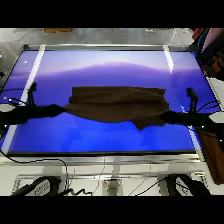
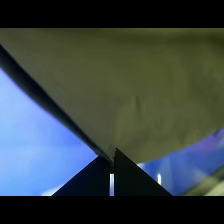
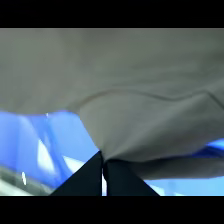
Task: Fold the clothes and pants, and hang the long-sleeved shirts on hangers.
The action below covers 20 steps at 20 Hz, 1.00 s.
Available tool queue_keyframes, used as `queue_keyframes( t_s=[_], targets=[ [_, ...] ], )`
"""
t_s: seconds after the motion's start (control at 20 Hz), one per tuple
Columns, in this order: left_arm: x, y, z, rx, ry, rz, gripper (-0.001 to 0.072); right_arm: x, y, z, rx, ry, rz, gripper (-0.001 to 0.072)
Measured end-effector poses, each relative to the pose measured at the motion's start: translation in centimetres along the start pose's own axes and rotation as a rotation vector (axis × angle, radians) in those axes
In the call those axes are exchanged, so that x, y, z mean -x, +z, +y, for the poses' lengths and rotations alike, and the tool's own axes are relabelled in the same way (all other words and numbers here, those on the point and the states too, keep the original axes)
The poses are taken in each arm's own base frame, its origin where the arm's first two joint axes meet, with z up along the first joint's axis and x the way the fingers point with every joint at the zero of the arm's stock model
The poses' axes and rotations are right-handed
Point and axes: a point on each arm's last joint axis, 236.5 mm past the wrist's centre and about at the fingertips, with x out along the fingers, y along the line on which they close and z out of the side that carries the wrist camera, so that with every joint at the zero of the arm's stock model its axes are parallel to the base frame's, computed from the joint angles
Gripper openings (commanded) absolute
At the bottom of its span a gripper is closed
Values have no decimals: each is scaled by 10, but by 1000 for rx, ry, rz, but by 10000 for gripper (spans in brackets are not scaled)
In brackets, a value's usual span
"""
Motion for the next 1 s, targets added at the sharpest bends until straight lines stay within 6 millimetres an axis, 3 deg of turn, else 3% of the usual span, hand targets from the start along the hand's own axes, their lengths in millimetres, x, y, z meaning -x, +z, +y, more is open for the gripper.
queue_keyframes(
  t_s=[0.2,0.35,0.5,0.65,0.8,1.0],
  targets=[
    [5,52,-16,-10,10,-193,13,-4,58,8,-15,-24,-221,9],
    [-9,75,-15,30,49,-284,12,-24,89,-8,-72,-83,-338,10],
    [-32,93,-1,70,130,-369,12,-47,116,-36,-156,-148,-413,9],
    [-54,100,24,119,226,-427,12,-71,148,-55,-211,-176,-449,10],
    [-79,94,55,199,300,-439,13,-96,177,-71,-236,-190,-467,10],
    [-109,87,83,301,342,-430,13,-127,189,-96,-259,-220,-464,10]
  ],
)
